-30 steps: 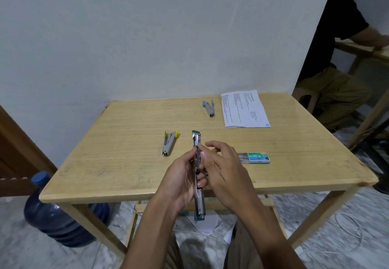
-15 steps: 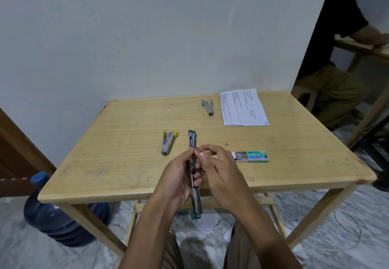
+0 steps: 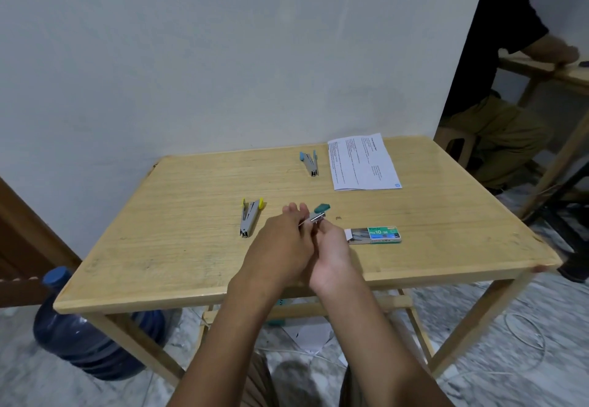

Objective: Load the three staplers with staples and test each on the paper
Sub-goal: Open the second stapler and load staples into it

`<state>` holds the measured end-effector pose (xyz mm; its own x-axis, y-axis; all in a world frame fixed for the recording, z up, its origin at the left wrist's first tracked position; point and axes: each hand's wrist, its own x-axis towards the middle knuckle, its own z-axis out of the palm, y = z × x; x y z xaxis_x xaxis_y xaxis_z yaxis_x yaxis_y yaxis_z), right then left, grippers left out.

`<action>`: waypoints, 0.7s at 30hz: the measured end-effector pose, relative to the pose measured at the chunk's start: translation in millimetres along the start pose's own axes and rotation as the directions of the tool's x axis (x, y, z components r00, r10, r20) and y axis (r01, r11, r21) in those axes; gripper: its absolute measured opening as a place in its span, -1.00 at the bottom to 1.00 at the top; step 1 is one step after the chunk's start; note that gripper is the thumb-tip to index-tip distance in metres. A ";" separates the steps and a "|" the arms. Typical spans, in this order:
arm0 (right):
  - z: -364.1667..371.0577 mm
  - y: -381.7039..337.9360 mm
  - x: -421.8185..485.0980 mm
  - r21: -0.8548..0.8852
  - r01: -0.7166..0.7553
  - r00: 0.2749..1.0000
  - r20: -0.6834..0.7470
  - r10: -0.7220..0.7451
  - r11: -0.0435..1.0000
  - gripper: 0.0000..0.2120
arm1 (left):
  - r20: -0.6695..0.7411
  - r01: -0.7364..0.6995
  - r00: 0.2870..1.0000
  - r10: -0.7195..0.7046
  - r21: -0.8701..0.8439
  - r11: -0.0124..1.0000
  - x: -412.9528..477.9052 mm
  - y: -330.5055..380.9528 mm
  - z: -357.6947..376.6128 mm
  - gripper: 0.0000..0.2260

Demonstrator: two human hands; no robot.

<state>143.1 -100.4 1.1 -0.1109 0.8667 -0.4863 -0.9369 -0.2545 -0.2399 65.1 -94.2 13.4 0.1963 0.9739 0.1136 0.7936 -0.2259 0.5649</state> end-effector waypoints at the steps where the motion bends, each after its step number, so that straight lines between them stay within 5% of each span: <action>1: 0.2 1.7 2.3 0.022 -0.003 1.000 -0.025 0.004 1.000 -0.64 | -0.032 -0.012 0.999 0.012 0.009 1.000 1.5 -0.5 -0.5 -0.75; 5: -2.6 3.9 4.4 0.018 0.018 0.997 -0.079 -0.016 1.000 -0.66 | -0.174 -0.125 0.978 0.119 -0.022 0.992 8.2 -6.3 -2.5 -0.78; 8: -7.0 -4.5 6.1 0.041 0.165 0.985 -0.058 -0.162 0.985 -0.75 | -0.125 -0.045 0.992 -0.003 -0.379 0.924 9.6 -10.4 0.8 -0.79; 11: -11.1 -26.8 14.0 -0.162 0.423 0.905 0.026 -0.425 0.891 -0.78 | 0.212 0.294 0.951 -0.226 -0.851 0.436 12.0 -24.2 4.5 -0.78; 13: -9.6 -43.7 21.6 -0.525 0.546 0.816 0.154 -0.557 0.653 -0.75 | 0.385 0.412 0.905 -0.181 -0.899 0.149 12.0 -34.9 9.5 -0.77; 15: -8.3 -58.9 33.8 -0.802 0.547 0.739 0.327 -0.589 0.241 -0.72 | 0.452 0.455 0.883 -0.129 -0.891 -0.010 11.3 -40.7 16.7 -0.75; 18: -8.3 -74.4 54.9 -0.862 0.429 0.759 0.507 -0.408 -0.270 -0.70 | 0.486 0.467 0.871 -0.067 -0.864 -0.189 13.5 -41.8 25.6 -0.76; 21: -10.4 -85.3 70.8 -0.804 0.305 0.848 0.473 -0.239 -0.511 -0.71 | 0.494 0.468 0.869 -0.019 -0.833 -0.295 18.6 -40.0 30.0 -0.78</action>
<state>218.6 -21.8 -21.6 -0.0272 0.9987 0.0427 0.7116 0.0494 -0.7008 54.3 -67.7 -31.5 0.4401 0.8404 -0.3162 -0.6219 0.5393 0.5677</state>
